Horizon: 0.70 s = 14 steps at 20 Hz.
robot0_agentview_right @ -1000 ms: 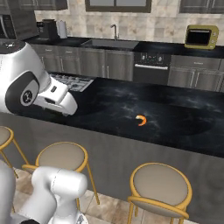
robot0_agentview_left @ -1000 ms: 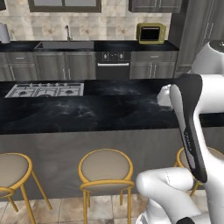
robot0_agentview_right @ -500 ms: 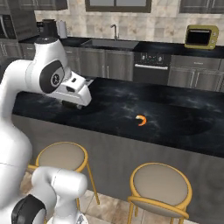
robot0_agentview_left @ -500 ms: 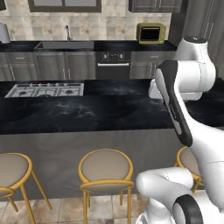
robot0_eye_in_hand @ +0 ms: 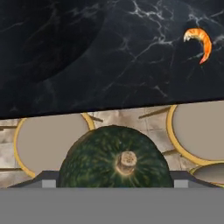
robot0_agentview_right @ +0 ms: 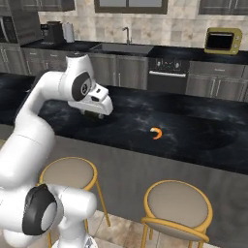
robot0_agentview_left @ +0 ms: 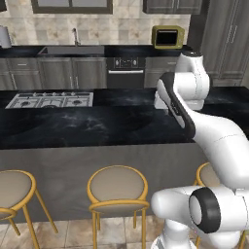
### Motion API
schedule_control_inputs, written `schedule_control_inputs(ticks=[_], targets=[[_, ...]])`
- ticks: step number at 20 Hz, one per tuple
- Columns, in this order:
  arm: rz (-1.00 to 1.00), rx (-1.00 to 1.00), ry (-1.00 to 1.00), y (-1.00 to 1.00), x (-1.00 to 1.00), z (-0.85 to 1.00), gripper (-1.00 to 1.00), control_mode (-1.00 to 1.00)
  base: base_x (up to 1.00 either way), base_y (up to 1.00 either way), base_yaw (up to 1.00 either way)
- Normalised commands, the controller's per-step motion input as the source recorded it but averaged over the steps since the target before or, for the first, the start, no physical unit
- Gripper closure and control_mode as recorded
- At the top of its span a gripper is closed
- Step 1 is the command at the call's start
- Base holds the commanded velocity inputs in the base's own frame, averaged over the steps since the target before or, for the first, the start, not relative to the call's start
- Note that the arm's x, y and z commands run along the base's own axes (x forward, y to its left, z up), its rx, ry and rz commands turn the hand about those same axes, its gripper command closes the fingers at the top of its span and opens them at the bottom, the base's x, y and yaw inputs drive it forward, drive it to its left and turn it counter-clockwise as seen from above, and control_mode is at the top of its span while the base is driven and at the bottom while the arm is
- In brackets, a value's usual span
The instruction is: Open the fridge, remove the peach, squash, and shrimp, and place them on any counter.
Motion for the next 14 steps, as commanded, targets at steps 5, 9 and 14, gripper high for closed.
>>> schedule_control_inputs(ticks=[5, 9, 14], targets=[[0.0, 0.0, -0.11, -0.13, 0.85, -0.65, 1.0, -1.0, 0.0, 0.0, 0.0], [0.0, 0.0, -0.04, -0.25, 0.91, -0.59, 1.0, -1.0, 0.0, 0.0, 0.0], [0.0, 0.0, -0.05, -0.32, 0.78, -0.58, 1.0, -1.0, 0.0, 0.0, 0.0]])
